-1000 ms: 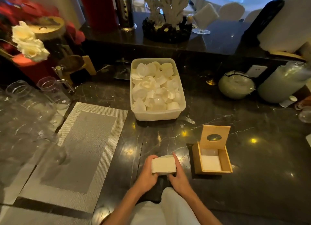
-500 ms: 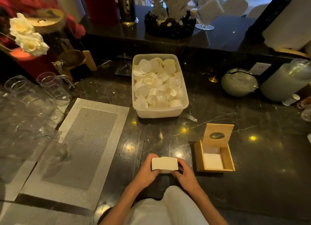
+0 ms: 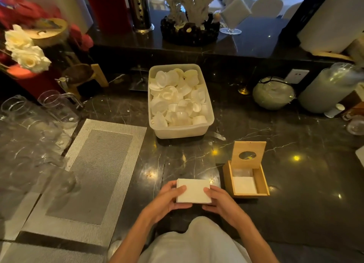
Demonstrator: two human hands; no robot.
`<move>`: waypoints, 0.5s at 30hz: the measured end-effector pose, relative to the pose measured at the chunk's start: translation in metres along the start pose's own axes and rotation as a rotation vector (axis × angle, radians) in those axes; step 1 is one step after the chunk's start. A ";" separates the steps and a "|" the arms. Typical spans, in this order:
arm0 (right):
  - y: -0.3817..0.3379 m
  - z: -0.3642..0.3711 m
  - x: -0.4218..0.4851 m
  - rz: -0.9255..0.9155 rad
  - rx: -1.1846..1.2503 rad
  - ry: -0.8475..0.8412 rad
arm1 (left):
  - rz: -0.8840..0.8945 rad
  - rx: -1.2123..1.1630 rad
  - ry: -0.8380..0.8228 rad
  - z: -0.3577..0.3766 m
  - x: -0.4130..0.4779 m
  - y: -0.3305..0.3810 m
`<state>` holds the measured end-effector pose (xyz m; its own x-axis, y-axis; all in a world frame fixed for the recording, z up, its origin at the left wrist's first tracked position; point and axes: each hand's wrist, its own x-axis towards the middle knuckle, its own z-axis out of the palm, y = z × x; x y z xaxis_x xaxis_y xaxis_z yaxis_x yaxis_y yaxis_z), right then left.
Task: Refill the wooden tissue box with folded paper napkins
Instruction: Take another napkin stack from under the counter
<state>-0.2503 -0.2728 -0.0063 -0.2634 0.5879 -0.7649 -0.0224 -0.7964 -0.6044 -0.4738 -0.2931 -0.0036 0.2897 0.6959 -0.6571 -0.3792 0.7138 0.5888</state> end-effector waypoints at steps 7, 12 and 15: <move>-0.032 -0.033 -0.038 -0.081 -0.195 -0.128 | -0.039 0.234 -0.150 0.037 -0.010 0.025; -0.067 -0.055 -0.059 -0.103 -0.555 -0.207 | -0.077 0.357 -0.231 0.074 -0.004 0.034; -0.088 -0.071 -0.067 -0.124 -0.736 -0.317 | -0.063 0.439 -0.259 0.100 0.002 0.038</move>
<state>-0.1625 -0.2319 0.0821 -0.5642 0.5095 -0.6497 0.5418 -0.3653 -0.7570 -0.4000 -0.2565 0.0643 0.5295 0.6077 -0.5919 0.0348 0.6816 0.7309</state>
